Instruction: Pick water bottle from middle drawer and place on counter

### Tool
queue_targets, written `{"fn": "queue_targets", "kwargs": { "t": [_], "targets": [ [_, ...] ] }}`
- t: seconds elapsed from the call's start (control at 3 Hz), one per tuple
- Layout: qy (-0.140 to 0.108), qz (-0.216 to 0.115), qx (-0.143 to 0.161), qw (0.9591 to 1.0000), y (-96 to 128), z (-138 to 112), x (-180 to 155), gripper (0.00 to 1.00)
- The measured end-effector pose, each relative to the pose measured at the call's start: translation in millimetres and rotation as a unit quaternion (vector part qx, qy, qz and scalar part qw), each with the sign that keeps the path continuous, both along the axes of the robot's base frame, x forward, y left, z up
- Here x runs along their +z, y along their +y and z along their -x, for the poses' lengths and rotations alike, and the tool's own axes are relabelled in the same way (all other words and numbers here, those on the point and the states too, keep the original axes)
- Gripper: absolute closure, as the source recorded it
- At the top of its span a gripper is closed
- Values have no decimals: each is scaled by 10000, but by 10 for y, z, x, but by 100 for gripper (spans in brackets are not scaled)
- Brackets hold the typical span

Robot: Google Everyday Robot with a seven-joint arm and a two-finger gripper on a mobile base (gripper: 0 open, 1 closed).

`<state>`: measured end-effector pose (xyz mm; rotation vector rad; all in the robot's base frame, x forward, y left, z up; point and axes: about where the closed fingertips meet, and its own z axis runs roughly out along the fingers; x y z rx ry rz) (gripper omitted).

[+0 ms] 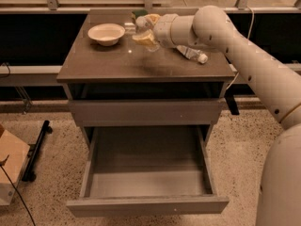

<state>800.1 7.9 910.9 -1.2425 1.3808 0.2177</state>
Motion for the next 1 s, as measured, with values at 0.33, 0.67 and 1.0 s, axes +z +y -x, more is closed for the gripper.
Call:
{"fn": "queue_targets", "kwargs": {
  "t": [0.33, 0.67, 1.0],
  "targets": [
    [20, -6, 23, 10000, 37, -7, -22, 11],
    [27, -7, 39, 10000, 61, -6, -31, 0],
    [27, -7, 39, 10000, 61, -6, -31, 0]
  ]
}}
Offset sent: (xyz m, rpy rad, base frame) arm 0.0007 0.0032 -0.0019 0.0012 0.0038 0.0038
